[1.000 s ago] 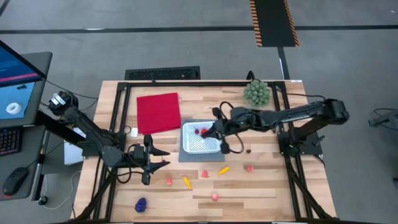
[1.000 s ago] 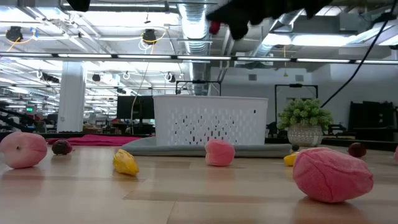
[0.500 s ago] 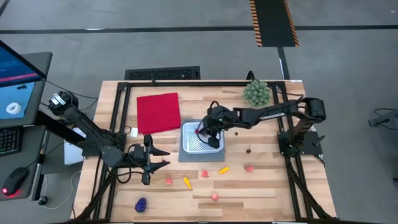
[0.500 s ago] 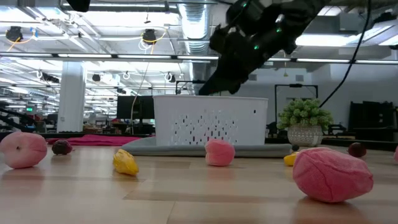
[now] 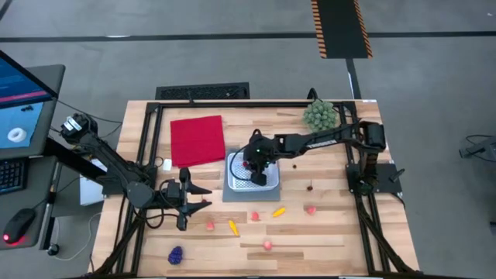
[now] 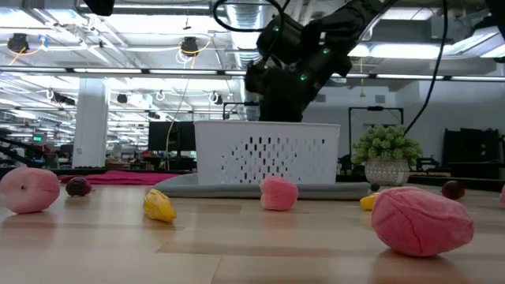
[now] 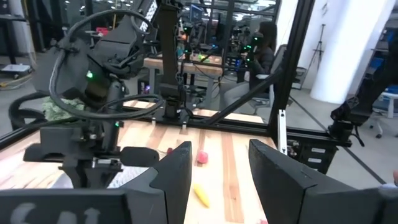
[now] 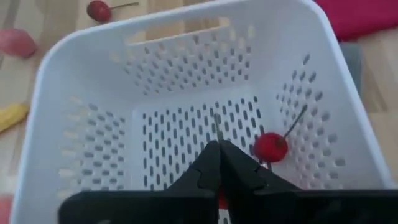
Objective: Pick and placing Produce into tupperware
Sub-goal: Put the top right cherry into the white basket, then put the strawberry into the white basket
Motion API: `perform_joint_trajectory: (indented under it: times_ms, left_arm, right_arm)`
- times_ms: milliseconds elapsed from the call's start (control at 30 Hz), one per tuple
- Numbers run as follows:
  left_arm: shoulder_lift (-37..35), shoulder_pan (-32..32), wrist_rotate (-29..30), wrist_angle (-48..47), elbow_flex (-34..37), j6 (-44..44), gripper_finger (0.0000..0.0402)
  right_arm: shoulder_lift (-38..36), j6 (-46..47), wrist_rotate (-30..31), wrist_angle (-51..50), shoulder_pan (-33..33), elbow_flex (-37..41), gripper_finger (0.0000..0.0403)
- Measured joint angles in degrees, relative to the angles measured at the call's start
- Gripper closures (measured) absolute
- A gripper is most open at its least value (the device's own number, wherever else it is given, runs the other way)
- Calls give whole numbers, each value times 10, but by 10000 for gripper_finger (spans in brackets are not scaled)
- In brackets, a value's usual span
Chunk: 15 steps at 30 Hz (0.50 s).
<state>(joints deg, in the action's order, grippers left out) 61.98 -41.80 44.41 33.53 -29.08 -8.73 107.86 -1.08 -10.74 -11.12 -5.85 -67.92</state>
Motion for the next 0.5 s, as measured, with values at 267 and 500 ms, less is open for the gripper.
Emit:
perform_joint_trajectory:
  times_ms: [267, 500]
  left_arm:
    - [0, 0, -5, -4, 0, -2, 251]
    - [0, 0, -5, -6, 0, -8, 251]
  right_arm:
    - [-26, -2, 10, 3, 9, -17, 250]
    - [-68, -2, 18, -18, 9, -16, 153]
